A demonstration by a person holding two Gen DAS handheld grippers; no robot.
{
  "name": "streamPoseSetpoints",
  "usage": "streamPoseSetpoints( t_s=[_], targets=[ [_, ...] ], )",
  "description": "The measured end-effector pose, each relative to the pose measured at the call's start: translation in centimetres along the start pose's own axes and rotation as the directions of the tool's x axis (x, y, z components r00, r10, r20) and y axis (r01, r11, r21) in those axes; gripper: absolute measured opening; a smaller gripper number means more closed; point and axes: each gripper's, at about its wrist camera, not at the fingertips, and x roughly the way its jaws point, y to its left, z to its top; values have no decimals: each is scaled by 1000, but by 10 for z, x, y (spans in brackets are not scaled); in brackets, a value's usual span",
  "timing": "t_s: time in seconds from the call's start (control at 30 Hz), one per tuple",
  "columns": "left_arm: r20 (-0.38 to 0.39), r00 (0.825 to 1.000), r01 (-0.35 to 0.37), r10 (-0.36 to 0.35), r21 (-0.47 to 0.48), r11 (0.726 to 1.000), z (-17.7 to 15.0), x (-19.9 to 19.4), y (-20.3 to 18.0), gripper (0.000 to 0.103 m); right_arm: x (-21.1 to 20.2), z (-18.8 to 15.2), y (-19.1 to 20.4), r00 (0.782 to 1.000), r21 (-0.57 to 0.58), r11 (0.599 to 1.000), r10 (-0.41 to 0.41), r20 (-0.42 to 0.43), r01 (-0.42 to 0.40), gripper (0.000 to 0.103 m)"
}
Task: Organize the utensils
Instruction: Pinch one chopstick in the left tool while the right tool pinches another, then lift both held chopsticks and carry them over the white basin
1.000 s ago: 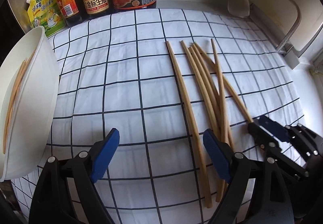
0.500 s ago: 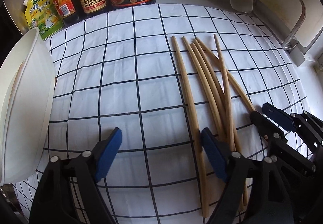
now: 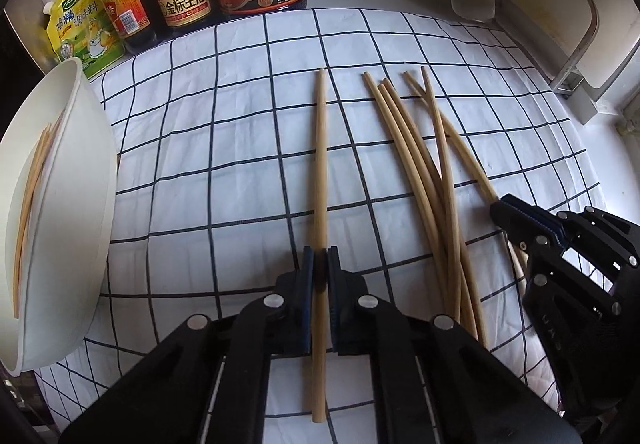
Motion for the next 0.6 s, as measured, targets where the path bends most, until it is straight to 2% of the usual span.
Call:
streamPoseSetpoints(
  t_s=[0.6],
  targets=[
    [75,997,8,-8,1,1000,7,-57,23,7,-42,14,-28,996,99,992,-83,31,80,6]
  ],
)
